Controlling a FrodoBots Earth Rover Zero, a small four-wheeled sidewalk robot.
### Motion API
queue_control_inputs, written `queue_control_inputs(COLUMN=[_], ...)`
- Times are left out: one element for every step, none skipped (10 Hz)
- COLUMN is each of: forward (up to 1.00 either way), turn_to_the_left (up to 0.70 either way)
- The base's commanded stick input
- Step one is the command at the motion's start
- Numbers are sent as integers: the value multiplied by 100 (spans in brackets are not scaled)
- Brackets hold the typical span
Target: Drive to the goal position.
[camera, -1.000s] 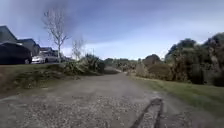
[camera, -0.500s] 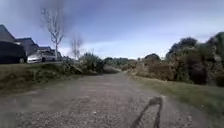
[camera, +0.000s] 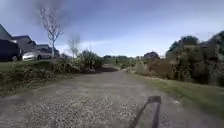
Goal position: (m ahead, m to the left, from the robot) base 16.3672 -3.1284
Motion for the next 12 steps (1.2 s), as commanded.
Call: queue_control_inputs(forward=[100,100,100,100,100,100,100,100,100,100,100,100], turn_to_the_left=[0,0,0,0,0,0,0,0,0,0,0,0])
